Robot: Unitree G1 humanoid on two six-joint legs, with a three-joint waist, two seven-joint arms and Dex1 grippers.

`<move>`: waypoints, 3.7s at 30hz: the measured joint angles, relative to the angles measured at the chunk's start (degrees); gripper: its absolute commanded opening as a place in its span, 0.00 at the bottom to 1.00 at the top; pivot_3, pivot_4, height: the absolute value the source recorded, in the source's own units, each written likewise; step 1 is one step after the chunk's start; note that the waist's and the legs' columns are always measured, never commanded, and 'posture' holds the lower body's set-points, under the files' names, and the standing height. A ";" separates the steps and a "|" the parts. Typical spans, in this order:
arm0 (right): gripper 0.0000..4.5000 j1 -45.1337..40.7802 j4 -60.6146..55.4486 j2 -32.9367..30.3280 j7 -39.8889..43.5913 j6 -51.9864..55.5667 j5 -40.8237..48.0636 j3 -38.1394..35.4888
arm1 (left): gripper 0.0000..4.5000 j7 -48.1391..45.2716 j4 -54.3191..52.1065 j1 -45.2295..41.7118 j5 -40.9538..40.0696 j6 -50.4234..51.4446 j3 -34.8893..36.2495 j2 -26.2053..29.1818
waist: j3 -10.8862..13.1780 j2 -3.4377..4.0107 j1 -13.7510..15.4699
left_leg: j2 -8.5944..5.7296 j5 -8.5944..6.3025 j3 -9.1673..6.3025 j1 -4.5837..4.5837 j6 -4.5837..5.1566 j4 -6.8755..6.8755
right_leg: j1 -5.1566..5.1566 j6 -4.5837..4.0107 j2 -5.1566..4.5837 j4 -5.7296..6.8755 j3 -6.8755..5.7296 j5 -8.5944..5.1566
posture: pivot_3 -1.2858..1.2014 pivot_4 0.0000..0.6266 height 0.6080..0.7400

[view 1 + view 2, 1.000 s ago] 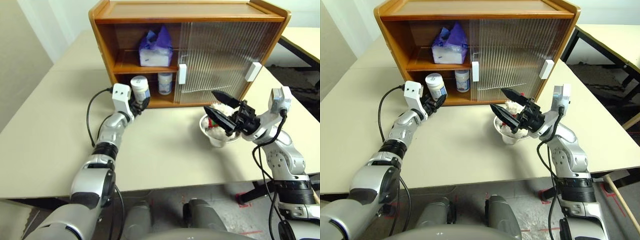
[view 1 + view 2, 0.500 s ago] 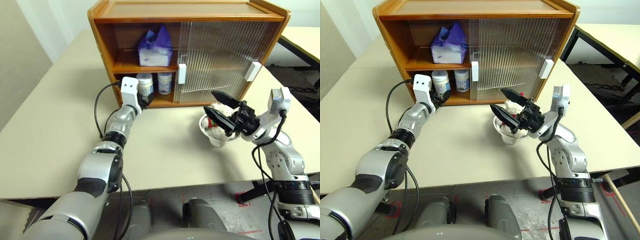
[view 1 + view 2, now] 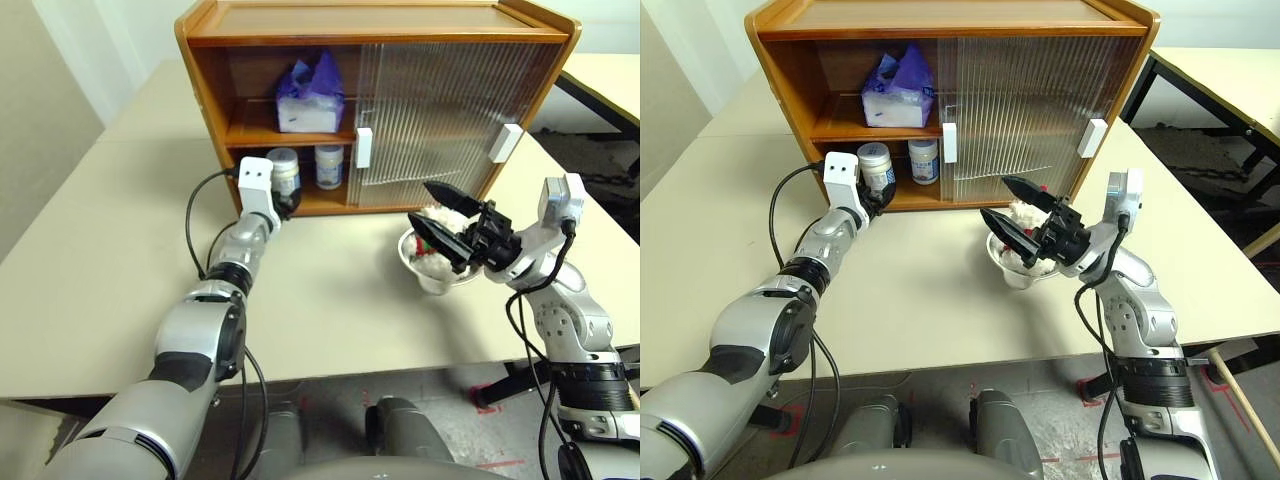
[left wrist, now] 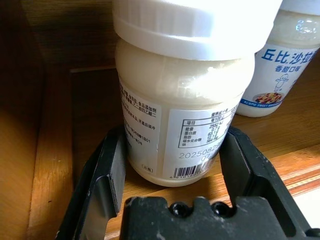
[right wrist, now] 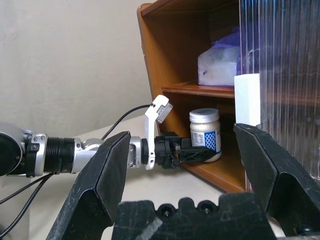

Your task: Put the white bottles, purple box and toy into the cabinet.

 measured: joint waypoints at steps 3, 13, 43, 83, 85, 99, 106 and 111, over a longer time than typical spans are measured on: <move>1.00 0.18 -0.03 -0.01 0.01 0.01 0.00 0.00 | 0.99 -0.71 -0.01 -0.44 -0.03 -0.12 0.38 0.14 | 0.00 0.00 0.02 | -0.01 0.00 0.00 0.00 0.00 0.00 | 0.00 0.00 0.00 0.00 0.00 0.00 | 0.51 0.00 1.00; 1.00 0.19 0.06 0.15 0.22 0.00 -0.27 0.06 | 0.99 -4.74 -0.88 0.03 -0.23 -1.31 0.73 0.78 | 0.00 0.01 -0.05 | -0.01 0.00 0.01 0.04 0.00 0.00 | 0.02 0.00 0.02 0.01 0.01 0.00 | 0.52 0.00 1.00; 1.00 -1.72 4.06 0.15 2.12 -2.32 -1.13 -0.63 | 0.01 -28.13 -44.75 11.71 -8.74 13.39 -12.05 -6.43 | -0.07 0.11 -0.12 | -0.10 0.18 0.02 0.21 0.30 -0.01 | 0.14 -0.13 0.17 0.03 0.12 0.03 | 0.52 0.00 1.00; 1.00 0.30 2.59 1.00 1.09 -2.96 -1.70 0.16 | 0.01 -10.63 -38.56 10.43 -2.67 3.85 -8.51 -1.31 | -0.04 0.08 -3.13 | 0.04 0.02 -0.07 0.38 0.04 -0.01 | 0.08 -0.27 0.25 0.24 0.21 0.36 | 0.52 0.00 1.00; 1.00 0.30 2.63 1.00 1.37 -2.96 -1.72 0.16 | 0.01 -10.35 -39.48 11.00 -2.78 4.60 -7.99 -0.24 | -0.04 0.08 -3.13 | 0.04 0.02 -0.11 0.45 0.04 -0.01 | 0.07 -0.32 0.30 0.25 0.20 0.45 | 0.53 0.00 1.00; 1.00 -0.47 3.66 0.99 2.71 -2.78 -1.73 0.55 | 0.01 -8.34 -48.35 16.86 -3.07 8.92 -3.45 5.90 | -0.02 0.09 -2.59 | 0.12 0.02 -0.25 0.48 0.03 -0.05 | 0.07 -0.46 0.55 0.26 0.17 0.54 | 0.54 0.00 1.00; 1.00 -0.89 5.22 0.99 3.61 -2.79 -1.77 0.55 | 0.01 -7.63 -52.09 19.59 -3.79 10.87 -1.02 8.79 | -0.01 0.10 -2.26 | 0.25 0.02 -0.25 0.49 0.04 -0.07 | 0.05 -0.55 0.56 0.25 0.19 0.49 | 0.55 0.00 1.00; 1.00 -1.88 6.10 1.28 4.14 -2.79 -1.99 0.66 | 0.01 -6.06 -53.56 21.33 -4.05 11.75 1.26 10.31 | 0.00 0.12 -1.11 | 0.32 0.02 -0.24 0.49 0.03 -0.09 | 0.04 -0.55 0.55 0.26 0.17 0.49 | 0.56 0.00 1.00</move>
